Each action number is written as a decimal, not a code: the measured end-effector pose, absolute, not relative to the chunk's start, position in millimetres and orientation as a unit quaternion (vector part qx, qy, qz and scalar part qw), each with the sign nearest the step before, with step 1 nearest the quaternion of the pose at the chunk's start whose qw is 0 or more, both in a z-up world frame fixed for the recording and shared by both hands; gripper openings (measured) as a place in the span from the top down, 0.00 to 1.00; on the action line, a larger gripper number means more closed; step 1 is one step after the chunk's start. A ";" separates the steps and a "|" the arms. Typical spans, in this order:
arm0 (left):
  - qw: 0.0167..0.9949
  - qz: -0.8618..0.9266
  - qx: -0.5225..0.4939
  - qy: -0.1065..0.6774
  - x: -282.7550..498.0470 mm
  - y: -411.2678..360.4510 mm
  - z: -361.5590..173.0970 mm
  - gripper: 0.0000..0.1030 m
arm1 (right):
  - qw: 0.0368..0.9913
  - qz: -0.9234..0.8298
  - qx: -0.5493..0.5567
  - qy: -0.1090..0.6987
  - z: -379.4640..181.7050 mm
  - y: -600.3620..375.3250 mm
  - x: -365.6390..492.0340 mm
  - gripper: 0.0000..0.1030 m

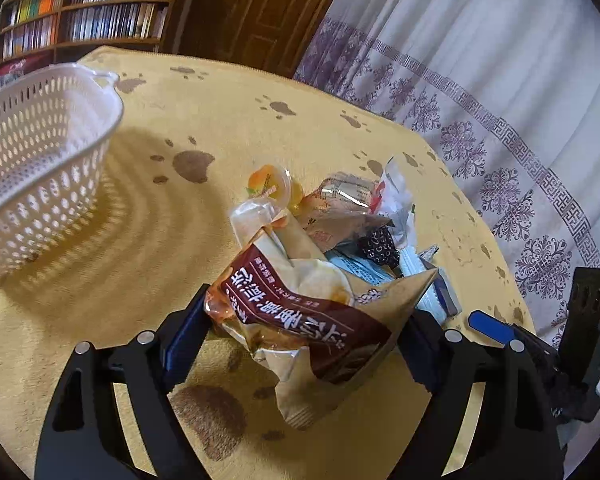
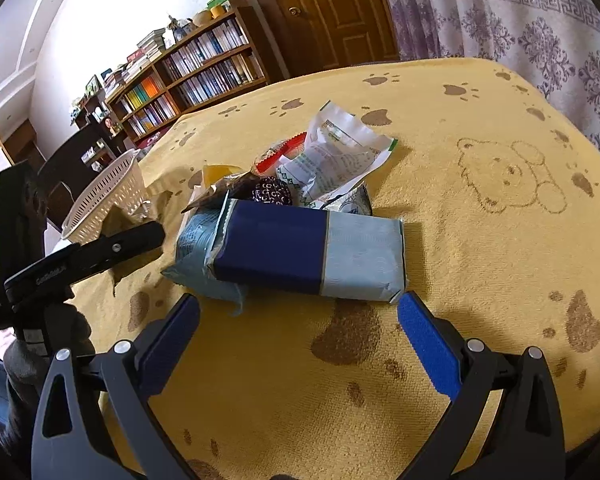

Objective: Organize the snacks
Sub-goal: 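Grasp the brown-and-cream chip bag with the left tool while the right tool approaches the navy box, then carry the chip bag into the white basket with the left tool while the right tool grasps the navy box, then lower the navy-and-light-blue box into the basket and open the right tool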

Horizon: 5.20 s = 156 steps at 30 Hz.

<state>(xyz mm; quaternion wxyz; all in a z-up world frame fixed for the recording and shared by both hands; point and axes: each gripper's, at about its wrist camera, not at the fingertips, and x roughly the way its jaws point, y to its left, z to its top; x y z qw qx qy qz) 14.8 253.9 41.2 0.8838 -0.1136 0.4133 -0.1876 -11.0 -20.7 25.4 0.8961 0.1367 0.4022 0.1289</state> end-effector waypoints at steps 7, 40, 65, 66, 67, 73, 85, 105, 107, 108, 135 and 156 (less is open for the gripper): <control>0.900 -0.175 -0.094 0.388 0.5 258.2 55.4 0.17 | 0.894 0.130 0.153 0.400 27.2 -22.2 -7.3 0.05; 0.918 -0.183 -0.084 0.342 -27.0 272.1 91.6 0.17 | 0.876 0.123 0.234 0.404 38.9 -43.7 71.5 0.05; 0.925 -0.181 -0.094 0.322 -38.4 280.5 110.0 0.17 | 0.831 0.259 0.155 0.467 5.9 -2.2 -19.5 0.05; 0.925 -0.181 -0.095 0.321 -38.4 281.3 110.6 0.17 | 0.839 0.252 0.134 0.462 7.2 4.9 -20.5 0.05; 0.925 -0.180 -0.095 0.321 -38.1 282.6 111.2 0.17 | 0.845 0.248 0.118 0.459 8.5 10.3 -21.0 0.05; 0.928 -0.175 -0.100 0.313 -38.2 291.7 118.2 0.17 | 0.883 0.168 -0.016 0.438 4.5 52.2 -19.6 0.22; 0.940 -0.132 -0.122 0.289 -30.3 331.6 133.9 0.17 | 0.892 0.155 0.052 0.422 20.6 32.2 -29.2 0.50; 0.947 0.014 -0.190 0.257 16.5 455.4 136.5 0.04 | 0.879 0.229 0.081 0.409 47.3 79.1 -29.4 0.50; 0.950 0.029 -0.185 0.251 12.5 458.1 139.9 0.04 | 0.878 0.239 0.083 0.407 53.3 90.7 -21.1 0.50; 0.951 0.039 -0.180 0.247 10.8 460.3 143.4 0.04 | 0.877 0.244 0.081 0.405 58.4 99.4 -15.2 0.50; 0.959 0.081 -0.209 0.172 -37.4 501.6 189.3 0.03 | 0.850 0.310 0.061 0.421 93.6 317.6 123.8 0.37; 0.959 0.073 -0.207 0.178 -35.2 495.2 187.5 0.03 | 0.879 0.278 0.053 0.384 88.4 268.0 80.4 0.32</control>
